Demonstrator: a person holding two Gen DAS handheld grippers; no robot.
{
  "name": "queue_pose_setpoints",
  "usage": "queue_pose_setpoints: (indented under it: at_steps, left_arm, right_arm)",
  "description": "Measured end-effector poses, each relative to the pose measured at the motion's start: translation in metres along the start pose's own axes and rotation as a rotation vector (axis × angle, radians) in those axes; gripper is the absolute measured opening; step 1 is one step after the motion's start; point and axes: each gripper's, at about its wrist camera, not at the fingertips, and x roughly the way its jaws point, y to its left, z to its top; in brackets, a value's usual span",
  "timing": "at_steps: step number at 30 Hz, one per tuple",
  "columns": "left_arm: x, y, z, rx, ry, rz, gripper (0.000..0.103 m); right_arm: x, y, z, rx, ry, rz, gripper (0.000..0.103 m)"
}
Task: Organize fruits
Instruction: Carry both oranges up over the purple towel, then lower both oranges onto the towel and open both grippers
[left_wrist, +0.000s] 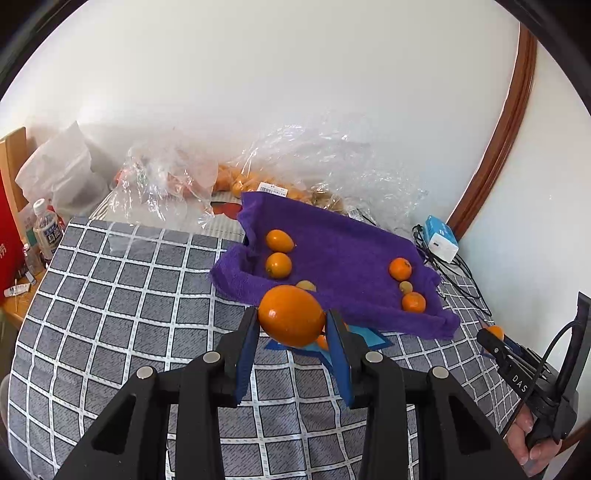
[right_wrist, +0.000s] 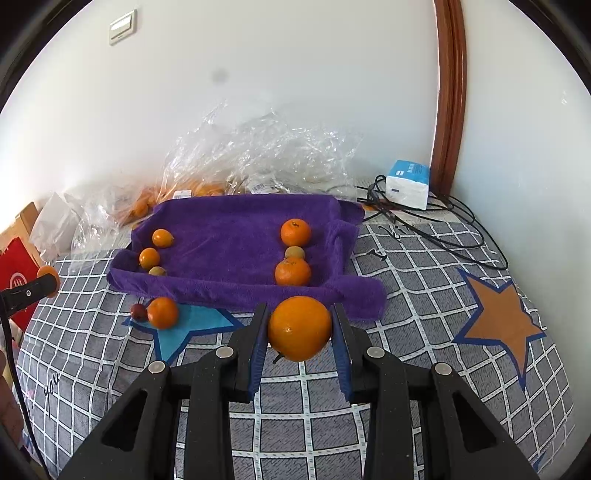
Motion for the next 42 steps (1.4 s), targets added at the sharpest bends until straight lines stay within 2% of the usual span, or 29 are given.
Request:
queue_pose_setpoints:
  at_steps: [14, 23, 28, 32, 35, 39, 42]
  left_arm:
    - [0.026, 0.009, 0.024, -0.019, 0.013, 0.003, 0.035]
    - [0.055, 0.018, 0.053, -0.030, 0.024, 0.027, 0.035]
    - [0.079, 0.013, 0.068, -0.044, 0.042, 0.016, 0.035]
    - [0.102, 0.003, 0.073, -0.015, 0.062, 0.027, 0.035]
    - [0.115, 0.001, 0.076, -0.001, 0.077, 0.036, 0.035]
    - [0.138, -0.001, 0.078, 0.006, 0.108, 0.045, 0.035]
    - [0.156, -0.005, 0.077, 0.009, 0.144, 0.039, 0.035]
  right_arm:
    - [0.019, 0.001, 0.029, -0.001, -0.006, -0.002, 0.032]
    - [0.060, -0.001, 0.060, 0.001, -0.005, 0.022, 0.032]
    - [0.095, -0.006, 0.077, 0.009, 0.025, 0.057, 0.032]
    - [0.122, -0.003, 0.084, 0.006, 0.050, 0.098, 0.032]
    - [0.148, 0.010, 0.080, -0.030, 0.116, 0.148, 0.032]
    - [0.171, 0.026, 0.071, -0.081, 0.173, 0.155, 0.032]
    - [0.176, 0.034, 0.065, -0.127, 0.177, 0.149, 0.032]
